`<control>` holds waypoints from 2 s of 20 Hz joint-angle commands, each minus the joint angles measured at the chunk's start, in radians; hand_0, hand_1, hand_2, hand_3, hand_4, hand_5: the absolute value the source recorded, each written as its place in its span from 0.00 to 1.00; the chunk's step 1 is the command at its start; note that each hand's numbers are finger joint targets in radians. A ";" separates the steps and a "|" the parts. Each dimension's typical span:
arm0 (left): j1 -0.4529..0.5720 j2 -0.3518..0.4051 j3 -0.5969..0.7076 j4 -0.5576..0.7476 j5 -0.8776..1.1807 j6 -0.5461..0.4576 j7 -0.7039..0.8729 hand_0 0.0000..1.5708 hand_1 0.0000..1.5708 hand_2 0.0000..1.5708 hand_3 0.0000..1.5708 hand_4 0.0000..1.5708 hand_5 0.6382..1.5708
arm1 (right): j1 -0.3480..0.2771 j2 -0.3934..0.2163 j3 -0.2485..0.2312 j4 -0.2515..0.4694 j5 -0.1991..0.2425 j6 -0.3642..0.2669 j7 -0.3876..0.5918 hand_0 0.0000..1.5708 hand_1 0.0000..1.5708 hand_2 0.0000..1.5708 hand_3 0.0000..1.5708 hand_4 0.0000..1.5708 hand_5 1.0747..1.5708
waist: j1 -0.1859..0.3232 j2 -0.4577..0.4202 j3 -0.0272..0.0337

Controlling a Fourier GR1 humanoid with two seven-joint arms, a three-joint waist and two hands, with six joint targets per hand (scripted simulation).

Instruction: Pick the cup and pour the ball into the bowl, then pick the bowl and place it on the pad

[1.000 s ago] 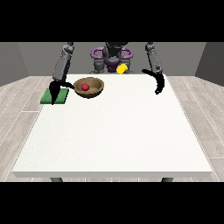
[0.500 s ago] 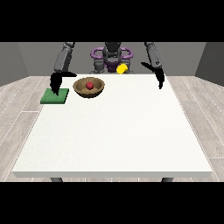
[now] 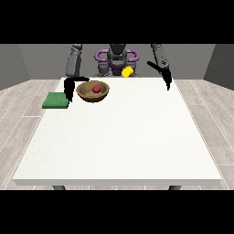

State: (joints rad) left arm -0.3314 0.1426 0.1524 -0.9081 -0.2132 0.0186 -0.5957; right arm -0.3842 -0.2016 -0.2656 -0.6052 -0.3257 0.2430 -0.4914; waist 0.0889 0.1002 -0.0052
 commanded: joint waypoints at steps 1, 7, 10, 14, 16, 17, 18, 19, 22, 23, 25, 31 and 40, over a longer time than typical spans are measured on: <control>0.036 0.013 -0.038 -0.074 -0.009 -0.037 0.047 0.00 0.00 0.00 0.00 0.00 0.06 | -0.014 0.035 -0.010 0.071 -0.006 -0.041 -0.002 0.00 0.00 0.00 0.00 0.00 1.00 | 0.046 -0.019 0.0059; 0.006 0.038 -0.015 -0.074 0.013 -0.058 0.018 0.00 0.00 0.00 0.00 0.00 0.06 | -0.047 0.034 -0.028 0.057 -0.018 -0.075 -0.003 0.00 0.00 0.00 0.00 0.00 1.00 | 0.066 0.051 0.0057; -0.046 0.043 -0.012 -0.096 0.025 -0.072 0.037 0.00 0.00 0.00 0.00 0.00 0.05 | -0.010 0.062 -0.023 0.099 -0.004 -0.140 0.049 0.00 0.00 0.00 0.00 0.30 0.96 | 0.075 0.101 0.0057; -0.068 0.021 -0.067 -0.137 -0.001 -0.089 0.006 0.00 0.00 0.00 0.00 0.00 0.07 | 0.066 -0.056 0.132 0.100 0.247 -0.327 0.036 1.00 1.00 1.00 1.00 0.69 0.93 | 0.189 0.169 -0.0003; -0.096 0.014 -0.079 -0.149 -0.005 -0.094 0.003 0.00 0.00 0.00 0.00 0.00 0.08 | 0.111 -0.092 0.167 0.073 0.324 -0.424 0.001 1.00 1.00 1.00 1.00 0.76 0.98 | 0.218 0.208 -0.0044; -0.095 0.021 -0.085 -0.158 -0.006 -0.106 -0.005 0.00 0.00 0.00 0.00 0.00 0.08 | 0.144 -0.124 0.179 0.058 0.360 -0.466 -0.030 1.00 1.00 1.00 1.00 0.80 0.98 | 0.241 0.223 -0.0058; -0.112 0.016 -0.085 -0.168 -0.005 -0.099 0.002 0.00 0.00 0.00 0.00 0.00 0.08 | 0.160 -0.143 0.178 0.044 0.372 -0.499 -0.029 1.00 1.00 1.00 1.00 0.83 0.99 | 0.256 0.233 -0.0055; -0.134 0.013 -0.090 -0.171 -0.010 -0.096 0.005 0.00 0.00 0.00 0.00 0.00 0.07 | 0.160 -0.153 0.175 0.018 0.378 -0.535 -0.024 1.00 1.00 1.00 1.00 0.83 0.99 | 0.265 0.246 -0.0060; -0.153 0.020 -0.089 -0.173 -0.010 -0.102 0.008 0.00 0.00 0.00 0.00 0.00 0.08 | 0.221 -0.196 0.166 -0.057 0.390 -0.605 0.003 1.00 1.00 1.00 1.00 0.82 1.00 | 0.295 0.255 -0.0076; -0.150 0.003 -0.112 -0.186 -0.018 -0.107 0.007 0.00 0.00 0.00 0.00 0.00 0.08 | 0.239 -0.220 0.160 -0.069 0.399 -0.625 0.019 1.00 1.00 1.00 1.00 0.82 1.00 | 0.308 0.243 -0.0063; -0.150 0.004 -0.116 -0.172 -0.022 -0.110 0.018 0.00 0.00 0.00 0.00 0.00 0.08 | 0.234 -0.236 0.142 -0.115 0.367 -0.612 0.111 1.00 1.00 1.00 1.00 0.79 1.00 | 0.324 0.225 -0.0054; -0.154 -0.010 -0.110 -0.127 -0.012 -0.118 0.052 0.00 0.00 0.00 0.00 0.00 0.08 | 0.267 -0.300 0.177 -0.242 0.376 -0.575 0.350 1.00 1.00 1.00 1.00 0.74 1.00 | 0.314 0.140 -0.0027; -0.052 -0.010 -0.038 -0.007 0.016 -0.073 0.053 0.00 0.00 0.00 0.00 0.00 0.10 | 0.272 -0.723 0.293 -0.476 0.527 -0.291 0.629 1.00 1.00 1.00 1.00 1.00 1.00 | 0.153 -0.064 -0.0031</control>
State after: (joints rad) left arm -0.4179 0.1330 0.0820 -0.9632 -0.2098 -0.0768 -0.5340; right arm -0.1130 -0.7631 -0.0095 -0.9932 0.1448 -0.1482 0.0349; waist 0.3139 0.0974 -0.0120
